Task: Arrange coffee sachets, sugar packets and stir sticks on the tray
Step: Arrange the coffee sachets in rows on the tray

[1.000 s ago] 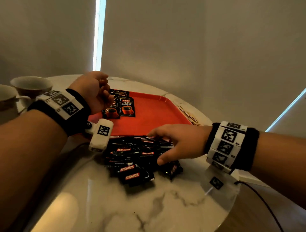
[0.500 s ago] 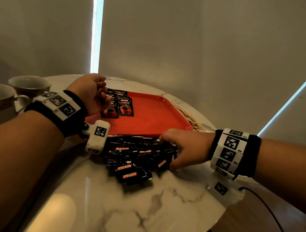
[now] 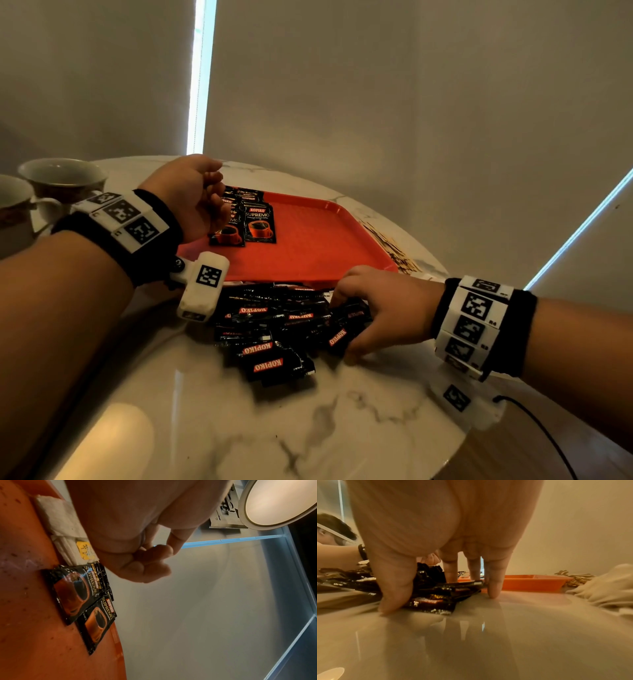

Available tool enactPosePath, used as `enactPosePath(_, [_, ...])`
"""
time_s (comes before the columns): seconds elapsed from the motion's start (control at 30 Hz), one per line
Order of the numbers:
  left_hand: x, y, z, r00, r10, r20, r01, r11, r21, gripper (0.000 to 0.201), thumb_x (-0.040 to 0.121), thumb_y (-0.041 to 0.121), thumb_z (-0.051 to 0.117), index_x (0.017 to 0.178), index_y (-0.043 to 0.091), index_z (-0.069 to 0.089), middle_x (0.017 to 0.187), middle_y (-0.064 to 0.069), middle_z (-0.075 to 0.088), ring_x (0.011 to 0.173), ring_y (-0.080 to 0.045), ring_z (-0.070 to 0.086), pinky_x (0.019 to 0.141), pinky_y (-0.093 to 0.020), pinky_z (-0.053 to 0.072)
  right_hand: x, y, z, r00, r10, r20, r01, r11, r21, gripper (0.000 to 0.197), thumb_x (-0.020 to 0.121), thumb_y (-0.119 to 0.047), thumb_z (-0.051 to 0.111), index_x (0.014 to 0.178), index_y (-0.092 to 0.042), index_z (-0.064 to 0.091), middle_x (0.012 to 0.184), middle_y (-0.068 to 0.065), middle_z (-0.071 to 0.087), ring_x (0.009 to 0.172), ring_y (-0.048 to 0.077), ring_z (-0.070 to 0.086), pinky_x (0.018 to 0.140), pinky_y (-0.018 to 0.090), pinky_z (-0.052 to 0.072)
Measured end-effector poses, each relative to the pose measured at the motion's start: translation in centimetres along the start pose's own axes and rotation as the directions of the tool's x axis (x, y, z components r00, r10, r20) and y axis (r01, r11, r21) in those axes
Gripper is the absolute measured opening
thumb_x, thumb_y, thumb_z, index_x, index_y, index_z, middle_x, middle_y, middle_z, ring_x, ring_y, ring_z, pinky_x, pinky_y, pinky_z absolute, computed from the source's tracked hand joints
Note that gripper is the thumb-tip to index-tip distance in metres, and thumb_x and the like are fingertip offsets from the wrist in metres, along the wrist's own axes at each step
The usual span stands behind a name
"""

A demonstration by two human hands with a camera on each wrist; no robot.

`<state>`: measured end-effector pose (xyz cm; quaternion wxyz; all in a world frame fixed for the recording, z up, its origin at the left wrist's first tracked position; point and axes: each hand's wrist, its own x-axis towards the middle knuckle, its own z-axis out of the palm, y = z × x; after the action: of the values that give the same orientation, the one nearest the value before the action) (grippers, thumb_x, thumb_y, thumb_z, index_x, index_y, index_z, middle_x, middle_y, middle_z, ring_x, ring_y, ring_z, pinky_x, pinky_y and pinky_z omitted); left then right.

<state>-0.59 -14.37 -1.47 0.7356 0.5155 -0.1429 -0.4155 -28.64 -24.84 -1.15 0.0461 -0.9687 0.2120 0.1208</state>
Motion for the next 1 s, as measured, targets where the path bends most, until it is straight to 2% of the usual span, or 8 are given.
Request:
enactPosePath(0.03, [0.0, 0.0, 0.0, 1.0, 0.0, -0.001, 0.0, 1.0, 0.001, 0.033, 0.097, 0.033, 0.051, 0.066, 0.022, 0.046, 0.056, 0.007, 0.04, 0.041, -0.007, 0.036, 0.045, -0.019, 0.043, 0.1, -0.1, 0.1, 1.0, -0.004, -0.004, 0.004, 1.0, -0.001, 0.066, 0.059, -0.06, 0.086, 0.114, -0.036, 0.058, 0.117, -0.015, 0.049, 0.104, 0.008, 0.054, 0.09, 0.033, 0.053])
enactPosePath(0.2, [0.0, 0.0, -0.1, 1.0, -0.006, -0.003, 0.006, 1.0, 0.006, 0.032, 0.097, 0.033, 0.052, 0.067, 0.022, 0.048, 0.057, 0.008, 0.041, 0.042, -0.006, 0.036, 0.046, -0.02, 0.044, 0.3, 0.0, 0.3, 0.999, -0.033, -0.002, 0.033, 0.999, 0.026, 0.043, 0.073, -0.032, 0.081, 0.112, -0.033, 0.061, 0.113, -0.01, 0.056, 0.1, 0.012, 0.058, 0.087, 0.037, 0.054])
enactPosePath(0.3, [-0.1, 0.0, 0.0, 1.0, -0.003, -0.002, 0.003, 1.0, 0.012, 0.032, 0.097, 0.033, 0.052, 0.068, 0.022, 0.049, 0.057, 0.008, 0.041, 0.042, -0.006, 0.037, 0.046, -0.02, 0.044, 0.1, 0.3, 0.4, 0.999, -0.038, -0.011, 0.038, 0.999, 0.019, 0.042, 0.076, -0.031, 0.076, 0.114, -0.039, 0.061, 0.111, -0.014, 0.055, 0.098, 0.008, 0.058, 0.085, 0.033, 0.055])
enactPosePath(0.47, [-0.3, 0.1, -0.1, 1.0, -0.007, -0.003, 0.007, 1.0, 0.006, 0.031, 0.097, 0.033, 0.052, 0.068, 0.022, 0.049, 0.057, 0.008, 0.041, 0.042, -0.006, 0.037, 0.047, -0.021, 0.044, 0.2, 0.7, 0.2, 0.999, -0.018, -0.046, 0.019, 1.0, 0.016, 0.031, 0.08, -0.022, 0.07, 0.108, -0.035, 0.068, 0.103, -0.015, 0.063, 0.092, 0.007, 0.061, 0.084, 0.032, 0.055])
enactPosePath(0.6, [-0.4, 0.1, -0.1, 1.0, 0.0, -0.003, 0.0, 1.0, 0.001, 0.03, 0.097, 0.033, 0.053, 0.07, 0.021, 0.051, 0.057, 0.008, 0.044, 0.041, -0.006, 0.039, 0.047, -0.019, 0.045, -0.1, 1.3, -0.6, 0.993, 0.028, -0.113, -0.027, 1.0, 0.007, 0.018, 0.087, -0.02, 0.065, 0.1, -0.032, 0.07, 0.085, -0.018, 0.063, 0.078, -0.003, 0.058, 0.071, 0.02, 0.047])
enactPosePath(0.73, [-0.5, 0.3, -0.2, 1.0, 0.002, 0.012, -0.002, 1.0, -0.024, 0.027, 0.097, 0.032, 0.053, 0.072, 0.021, 0.051, 0.06, 0.007, 0.045, 0.043, -0.006, 0.039, 0.047, -0.021, 0.044, -0.2, 2.0, -2.3, 0.972, 0.069, -0.225, -0.048, 0.994, 0.098, 0.003, 0.088, -0.024, 0.07, 0.087, -0.027, 0.07, 0.076, -0.007, 0.067, 0.069, 0.007, 0.061, 0.066, 0.032, 0.052])
enactPosePath(0.87, [-0.5, 0.7, -0.2, 1.0, -0.001, 0.02, 0.002, 0.999, -0.051, 0.027, 0.097, 0.032, 0.053, 0.072, 0.021, 0.05, 0.062, 0.007, 0.044, 0.042, -0.006, 0.037, 0.046, -0.02, 0.042, -0.1, 2.6, -4.3, 0.974, 0.135, -0.184, -0.11, 0.984, 0.141, 0.006, 0.085, -0.026, 0.073, 0.088, -0.031, 0.074, 0.08, -0.012, 0.074, 0.076, 0.008, 0.069, 0.077, 0.039, 0.059])
enactPosePath(1.0, [-0.8, 0.8, 0.0, 0.998, -0.003, 0.058, 0.005, 0.999, -0.049, 0.026, 0.097, 0.033, 0.052, 0.074, 0.02, 0.05, 0.063, 0.006, 0.043, 0.043, -0.006, 0.038, 0.044, -0.02, 0.041, 0.4, 2.4, -6.0, 0.954, 0.166, -0.25, -0.115, 0.971, 0.207, 0.016, 0.088, -0.016, 0.069, 0.088, -0.032, 0.073, 0.074, -0.013, 0.073, 0.061, 0.001, 0.067, 0.063, 0.025, 0.055])
